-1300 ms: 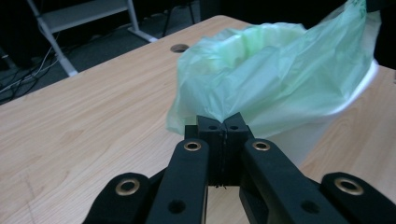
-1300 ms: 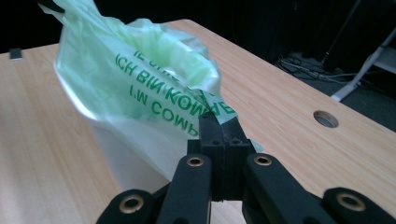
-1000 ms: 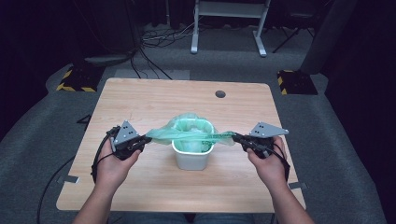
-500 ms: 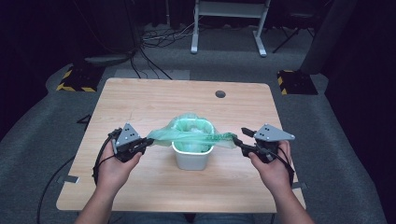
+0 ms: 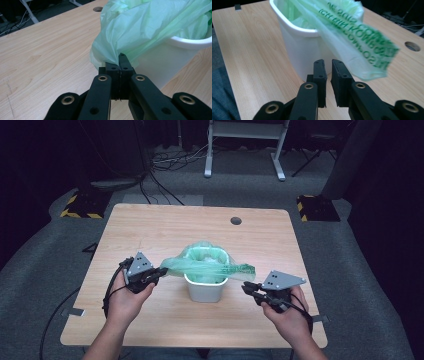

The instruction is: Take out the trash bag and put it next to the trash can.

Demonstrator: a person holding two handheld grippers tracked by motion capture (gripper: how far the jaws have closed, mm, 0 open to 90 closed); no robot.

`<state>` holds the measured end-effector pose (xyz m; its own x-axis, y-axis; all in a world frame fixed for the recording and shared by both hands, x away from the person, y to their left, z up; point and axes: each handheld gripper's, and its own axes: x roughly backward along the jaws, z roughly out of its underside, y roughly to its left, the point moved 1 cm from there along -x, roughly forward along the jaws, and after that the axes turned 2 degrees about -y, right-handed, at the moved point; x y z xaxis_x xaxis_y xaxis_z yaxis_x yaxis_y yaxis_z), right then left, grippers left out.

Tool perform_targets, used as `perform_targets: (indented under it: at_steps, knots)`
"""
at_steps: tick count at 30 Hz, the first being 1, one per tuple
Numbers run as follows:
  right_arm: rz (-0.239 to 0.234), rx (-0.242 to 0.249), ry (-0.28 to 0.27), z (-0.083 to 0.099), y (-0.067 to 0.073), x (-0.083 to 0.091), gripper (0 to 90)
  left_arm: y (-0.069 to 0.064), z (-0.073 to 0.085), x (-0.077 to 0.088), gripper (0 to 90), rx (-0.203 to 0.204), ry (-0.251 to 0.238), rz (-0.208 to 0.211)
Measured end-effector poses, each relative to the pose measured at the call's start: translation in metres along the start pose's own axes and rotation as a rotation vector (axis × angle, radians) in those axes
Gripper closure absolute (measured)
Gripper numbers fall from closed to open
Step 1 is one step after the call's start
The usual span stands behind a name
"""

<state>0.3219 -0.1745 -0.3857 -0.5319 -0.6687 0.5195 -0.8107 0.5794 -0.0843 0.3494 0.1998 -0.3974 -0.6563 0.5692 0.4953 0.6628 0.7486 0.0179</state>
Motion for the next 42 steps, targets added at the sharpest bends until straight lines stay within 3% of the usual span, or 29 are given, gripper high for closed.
perform_targets:
  at_steps: [5,11,17,23,32,42]
  knots:
    - [-0.006,-0.025,0.013,0.003,-0.004,-0.026,78.2,0.001,0.001,-0.004,87.0,0.007,0.004,0.007]
    - [0.002,-0.075,0.006,0.000,-0.018,-0.052,76.5,0.004,0.000,-0.019,68.8,0.019,0.001,0.022]
    - [0.039,-0.086,-0.006,-0.009,-0.030,-0.066,71.0,-0.001,-0.008,-0.032,68.7,0.021,-0.004,0.036]
    - [0.096,-0.109,-0.039,-0.019,-0.044,-0.066,60.4,-0.003,-0.018,-0.033,73.4,0.012,-0.023,0.031]
    - [0.175,-0.117,-0.119,-0.039,-0.049,-0.057,45.4,-0.011,-0.031,-0.027,73.7,-0.010,-0.060,0.035]
    - [0.146,-0.068,-0.171,-0.061,-0.032,-0.068,39.1,-0.028,-0.050,-0.025,70.4,-0.065,-0.089,0.078]
